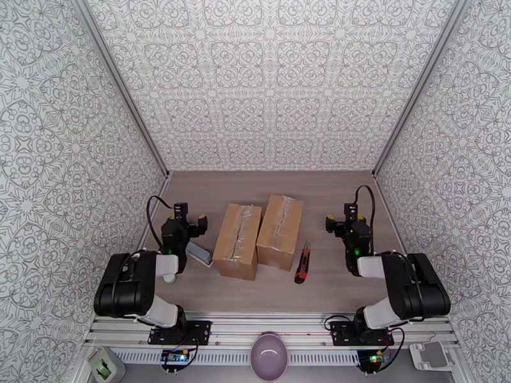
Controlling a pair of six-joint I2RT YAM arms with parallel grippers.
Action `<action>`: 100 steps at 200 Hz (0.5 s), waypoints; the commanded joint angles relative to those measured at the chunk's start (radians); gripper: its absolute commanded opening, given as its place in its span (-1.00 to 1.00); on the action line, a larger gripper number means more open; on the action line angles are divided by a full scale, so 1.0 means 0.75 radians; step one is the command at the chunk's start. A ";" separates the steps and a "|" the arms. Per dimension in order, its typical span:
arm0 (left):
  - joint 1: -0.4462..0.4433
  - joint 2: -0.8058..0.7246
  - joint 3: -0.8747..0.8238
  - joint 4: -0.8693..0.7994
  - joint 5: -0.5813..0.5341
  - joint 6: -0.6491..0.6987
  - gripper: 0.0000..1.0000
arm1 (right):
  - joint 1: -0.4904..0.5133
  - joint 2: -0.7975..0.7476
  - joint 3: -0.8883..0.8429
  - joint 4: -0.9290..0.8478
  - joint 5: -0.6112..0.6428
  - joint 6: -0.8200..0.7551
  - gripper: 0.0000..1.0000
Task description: Unpack the express box
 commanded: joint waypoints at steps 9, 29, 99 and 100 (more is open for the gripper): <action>0.012 0.005 0.009 -0.012 0.015 -0.006 0.98 | -0.009 -0.007 0.019 -0.002 -0.012 0.005 0.98; 0.008 0.004 0.012 -0.014 0.013 -0.006 0.98 | -0.008 -0.005 0.019 -0.002 -0.013 0.006 0.98; 0.008 0.004 0.011 -0.016 0.010 -0.006 0.98 | -0.009 -0.003 0.022 -0.010 0.017 0.021 0.98; 0.008 0.004 0.011 -0.016 0.011 -0.006 0.98 | -0.009 -0.003 0.022 -0.008 0.018 0.021 0.98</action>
